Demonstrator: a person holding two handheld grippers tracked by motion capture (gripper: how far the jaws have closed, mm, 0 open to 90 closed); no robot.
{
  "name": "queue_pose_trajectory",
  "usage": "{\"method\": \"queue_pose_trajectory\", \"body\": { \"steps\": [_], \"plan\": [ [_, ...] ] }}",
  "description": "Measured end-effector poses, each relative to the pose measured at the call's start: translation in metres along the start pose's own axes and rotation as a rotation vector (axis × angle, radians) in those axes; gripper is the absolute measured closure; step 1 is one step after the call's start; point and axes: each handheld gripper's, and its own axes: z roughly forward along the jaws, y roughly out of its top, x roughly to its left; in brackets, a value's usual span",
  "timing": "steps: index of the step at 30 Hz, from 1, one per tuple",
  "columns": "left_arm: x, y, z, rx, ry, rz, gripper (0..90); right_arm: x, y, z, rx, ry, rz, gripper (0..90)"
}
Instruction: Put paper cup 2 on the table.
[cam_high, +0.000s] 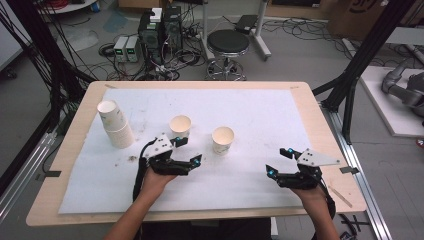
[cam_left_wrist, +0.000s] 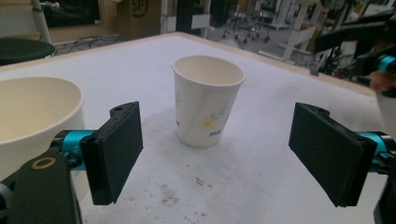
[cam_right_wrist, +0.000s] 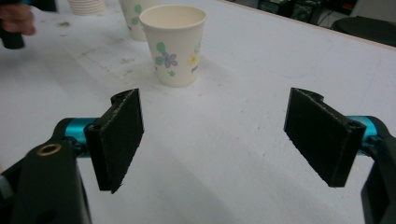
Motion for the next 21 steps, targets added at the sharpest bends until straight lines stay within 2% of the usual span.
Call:
{"method": "queue_pose_trajectory", "body": {
  "steps": [3, 7, 10, 15, 21],
  "plan": [
    [0.002, 0.001, -0.019, -0.042, -0.004, -0.002, 17.4, 0.0, -0.002, 0.001, 0.005, 0.0, 0.002, 20.2],
    [0.005, -0.001, -0.038, -0.046, 0.022, 0.015, 17.2, 0.0, -0.004, -0.001, -0.006, 0.001, 0.008, 20.2],
    [0.009, -0.004, -0.053, -0.056, 0.046, 0.007, 17.2, 0.0, -0.003, -0.002, -0.016, -0.006, 0.011, 20.2],
    [0.014, -0.008, -0.071, -0.054, 0.091, 0.006, 17.2, 0.002, -0.001, -0.002, -0.016, -0.001, 0.008, 20.2],
    [0.022, -0.012, -0.088, -0.085, 0.138, -0.011, 17.2, 0.006, -0.001, -0.003, -0.021, -0.013, 0.011, 20.2]
  ]
}}
